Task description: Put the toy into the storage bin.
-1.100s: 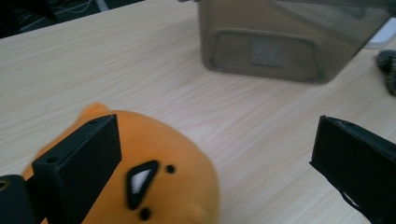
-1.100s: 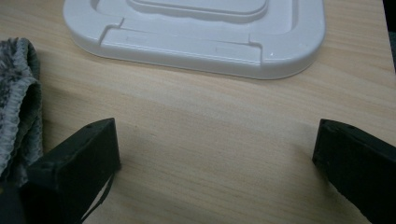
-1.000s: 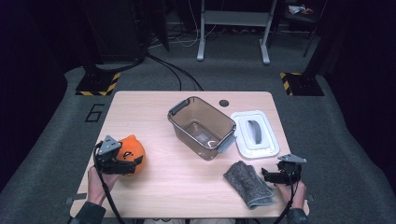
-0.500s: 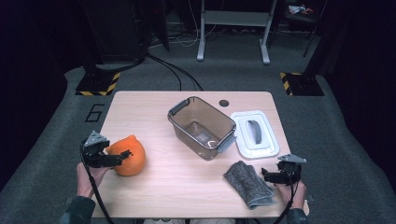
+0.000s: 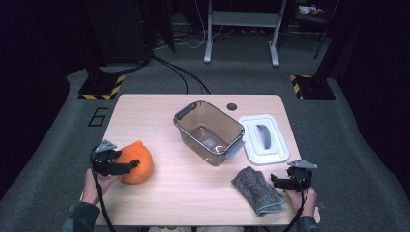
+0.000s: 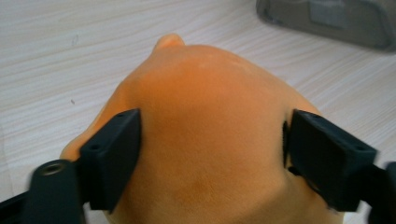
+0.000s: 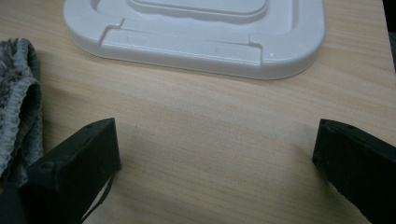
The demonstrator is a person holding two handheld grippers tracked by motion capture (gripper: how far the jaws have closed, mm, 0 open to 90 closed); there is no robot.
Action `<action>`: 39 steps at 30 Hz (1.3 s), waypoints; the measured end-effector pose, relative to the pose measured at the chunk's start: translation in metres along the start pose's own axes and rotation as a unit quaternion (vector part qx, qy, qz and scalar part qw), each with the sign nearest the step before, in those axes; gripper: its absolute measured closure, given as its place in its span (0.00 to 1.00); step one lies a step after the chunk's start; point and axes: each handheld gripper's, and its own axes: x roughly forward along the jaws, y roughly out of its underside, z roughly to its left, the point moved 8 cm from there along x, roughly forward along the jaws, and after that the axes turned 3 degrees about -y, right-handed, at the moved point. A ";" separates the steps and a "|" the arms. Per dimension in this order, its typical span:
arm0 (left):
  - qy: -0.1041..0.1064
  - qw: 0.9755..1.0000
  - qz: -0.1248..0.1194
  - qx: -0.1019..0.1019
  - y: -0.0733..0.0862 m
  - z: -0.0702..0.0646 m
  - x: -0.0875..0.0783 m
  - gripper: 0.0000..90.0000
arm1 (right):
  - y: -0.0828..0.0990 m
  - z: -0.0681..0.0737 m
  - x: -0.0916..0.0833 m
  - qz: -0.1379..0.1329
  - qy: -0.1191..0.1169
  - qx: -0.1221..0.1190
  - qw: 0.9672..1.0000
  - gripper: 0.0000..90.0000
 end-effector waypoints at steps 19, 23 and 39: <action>-0.020 0.999 -0.011 0.023 0.001 -0.011 -0.010 0.68 | 0.000 0.000 0.000 0.000 0.000 0.000 1.000 0.00; -0.021 1.000 -0.019 0.012 -0.003 -0.011 -0.013 0.68 | 0.000 0.000 0.000 0.000 0.000 0.001 1.000 0.00; -0.007 0.998 -0.053 0.015 -0.040 -0.029 -0.031 0.67 | 0.000 0.000 0.000 0.000 0.000 0.001 1.000 0.00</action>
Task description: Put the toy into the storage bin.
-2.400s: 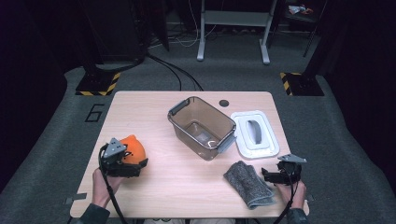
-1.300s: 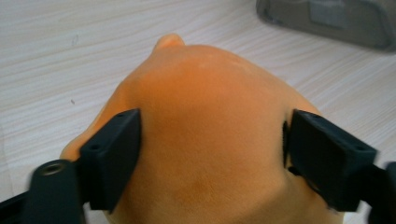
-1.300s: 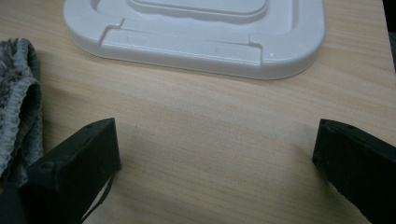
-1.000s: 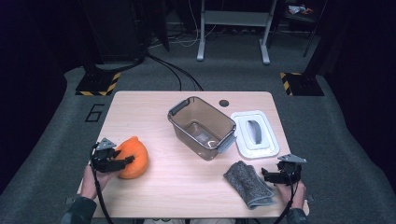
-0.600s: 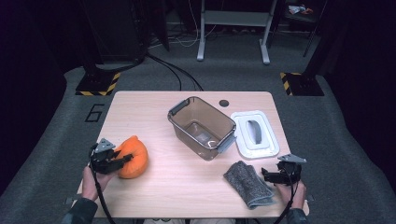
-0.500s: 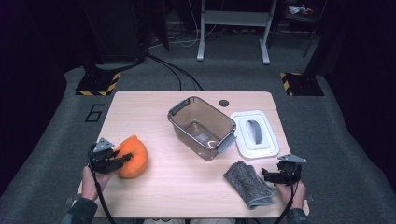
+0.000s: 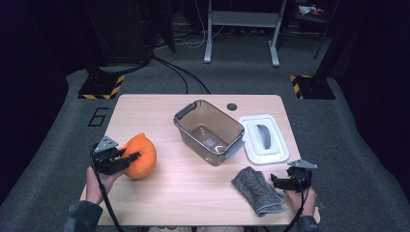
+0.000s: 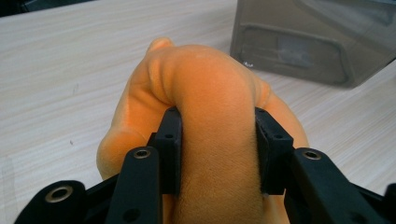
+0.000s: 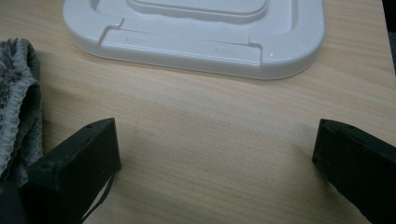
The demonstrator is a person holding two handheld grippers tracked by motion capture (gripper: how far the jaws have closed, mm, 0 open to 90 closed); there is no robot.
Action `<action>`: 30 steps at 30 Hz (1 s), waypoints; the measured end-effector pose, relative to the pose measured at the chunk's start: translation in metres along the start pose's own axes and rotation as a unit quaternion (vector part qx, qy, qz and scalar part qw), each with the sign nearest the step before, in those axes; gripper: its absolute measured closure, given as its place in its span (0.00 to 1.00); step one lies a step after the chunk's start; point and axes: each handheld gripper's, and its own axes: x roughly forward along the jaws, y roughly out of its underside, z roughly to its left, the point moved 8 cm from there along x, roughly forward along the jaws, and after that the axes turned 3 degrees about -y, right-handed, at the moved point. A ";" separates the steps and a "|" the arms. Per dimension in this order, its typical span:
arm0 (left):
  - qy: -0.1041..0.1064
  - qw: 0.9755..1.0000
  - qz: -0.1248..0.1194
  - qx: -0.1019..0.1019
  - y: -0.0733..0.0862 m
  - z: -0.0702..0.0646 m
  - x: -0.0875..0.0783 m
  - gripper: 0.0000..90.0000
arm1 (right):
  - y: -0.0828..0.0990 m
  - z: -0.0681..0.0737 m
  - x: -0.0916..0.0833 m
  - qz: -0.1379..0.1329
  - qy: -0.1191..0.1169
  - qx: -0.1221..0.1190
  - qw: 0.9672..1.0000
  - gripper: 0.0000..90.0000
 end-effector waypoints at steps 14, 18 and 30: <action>0.001 1.000 -0.017 0.013 -0.037 -0.008 -0.005 0.67 | 0.000 0.000 0.000 0.000 0.000 0.000 1.000 0.00; 0.001 1.000 -0.025 0.019 -0.050 -0.010 -0.008 0.67 | 0.000 0.000 0.000 0.000 0.000 0.000 1.000 0.00; 0.004 0.998 -0.043 0.035 -0.090 -0.019 -0.006 0.67 | 0.000 0.000 0.000 0.000 0.000 0.000 1.000 0.00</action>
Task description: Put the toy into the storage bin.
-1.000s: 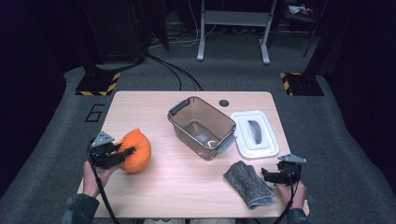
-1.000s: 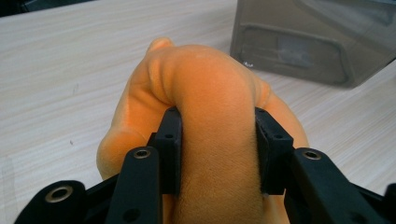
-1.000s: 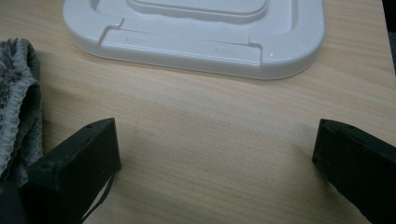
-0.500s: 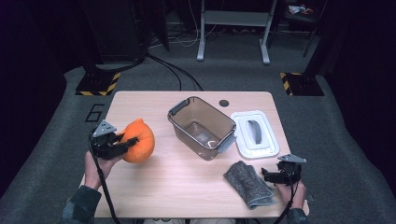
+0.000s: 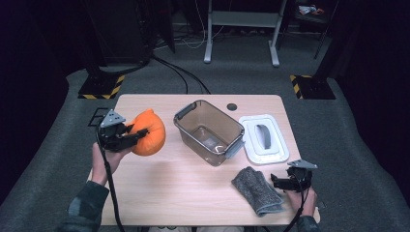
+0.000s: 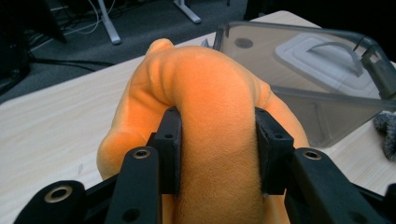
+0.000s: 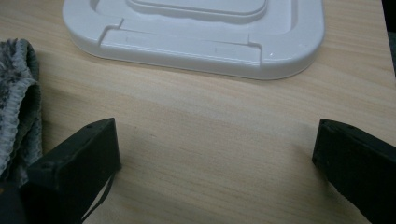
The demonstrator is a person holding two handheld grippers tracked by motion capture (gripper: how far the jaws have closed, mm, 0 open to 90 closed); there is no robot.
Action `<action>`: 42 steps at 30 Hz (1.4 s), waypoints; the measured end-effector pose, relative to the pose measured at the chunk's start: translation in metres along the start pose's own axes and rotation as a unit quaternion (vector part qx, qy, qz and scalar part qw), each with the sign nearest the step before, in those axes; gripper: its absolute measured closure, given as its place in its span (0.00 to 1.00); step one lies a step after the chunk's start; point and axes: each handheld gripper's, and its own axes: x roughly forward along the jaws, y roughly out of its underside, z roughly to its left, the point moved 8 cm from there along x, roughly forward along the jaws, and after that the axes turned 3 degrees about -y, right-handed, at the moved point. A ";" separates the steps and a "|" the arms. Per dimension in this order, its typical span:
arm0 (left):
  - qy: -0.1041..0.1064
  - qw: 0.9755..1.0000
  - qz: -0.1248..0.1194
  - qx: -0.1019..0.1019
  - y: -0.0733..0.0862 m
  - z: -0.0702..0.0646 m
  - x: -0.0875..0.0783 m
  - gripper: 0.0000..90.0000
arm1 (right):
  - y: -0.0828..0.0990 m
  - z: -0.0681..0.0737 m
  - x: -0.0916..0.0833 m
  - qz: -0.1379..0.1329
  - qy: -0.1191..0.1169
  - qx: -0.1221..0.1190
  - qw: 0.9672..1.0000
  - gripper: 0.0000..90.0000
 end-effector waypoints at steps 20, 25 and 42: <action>0.020 1.000 -0.017 0.014 -0.060 -0.017 0.023 0.67 | 0.000 0.000 0.000 0.000 0.000 0.000 1.000 0.00; 0.024 0.999 -0.015 0.019 -0.069 -0.021 0.031 0.66 | 0.000 0.000 0.000 0.000 0.000 0.000 1.000 0.00; 0.042 0.999 -0.019 0.006 -0.090 -0.041 0.060 0.66 | 0.000 0.000 0.000 0.001 0.001 0.002 1.000 0.00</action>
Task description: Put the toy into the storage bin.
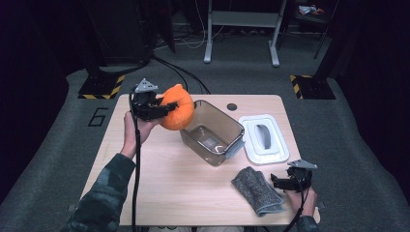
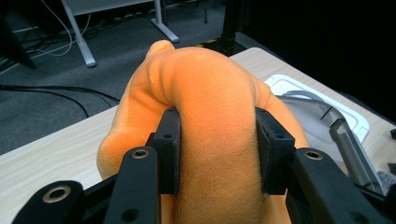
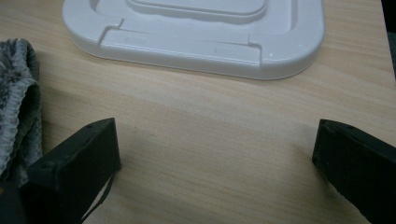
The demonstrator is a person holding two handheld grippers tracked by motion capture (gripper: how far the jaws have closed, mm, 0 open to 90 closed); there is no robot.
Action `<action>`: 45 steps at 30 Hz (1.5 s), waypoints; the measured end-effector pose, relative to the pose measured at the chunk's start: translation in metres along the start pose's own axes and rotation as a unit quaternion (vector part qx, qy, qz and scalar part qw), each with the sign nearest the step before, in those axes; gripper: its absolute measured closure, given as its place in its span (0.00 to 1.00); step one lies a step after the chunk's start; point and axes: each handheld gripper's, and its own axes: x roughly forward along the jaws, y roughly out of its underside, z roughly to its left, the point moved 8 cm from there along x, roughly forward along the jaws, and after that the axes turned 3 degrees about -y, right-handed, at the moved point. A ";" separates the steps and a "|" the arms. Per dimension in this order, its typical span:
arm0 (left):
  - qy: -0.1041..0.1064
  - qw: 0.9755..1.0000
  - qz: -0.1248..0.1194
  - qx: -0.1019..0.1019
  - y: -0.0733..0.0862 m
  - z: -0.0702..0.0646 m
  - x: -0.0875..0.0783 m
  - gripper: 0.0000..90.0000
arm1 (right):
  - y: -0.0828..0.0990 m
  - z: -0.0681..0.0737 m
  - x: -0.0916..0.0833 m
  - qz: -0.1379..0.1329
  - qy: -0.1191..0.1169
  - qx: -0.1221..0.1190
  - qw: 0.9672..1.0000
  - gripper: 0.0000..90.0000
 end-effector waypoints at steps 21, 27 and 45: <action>0.003 1.000 0.010 -0.022 -0.005 -0.021 0.041 0.66 | 0.000 0.000 0.000 -0.001 0.000 -0.002 1.000 0.00; 0.004 0.999 0.011 -0.030 -0.004 -0.028 0.052 0.65 | 0.000 0.000 0.000 -0.001 0.000 0.000 1.000 0.00; 0.006 0.998 0.025 -0.062 0.015 -0.037 0.082 0.63 | 0.000 0.000 0.000 -0.001 0.000 -0.006 1.000 0.00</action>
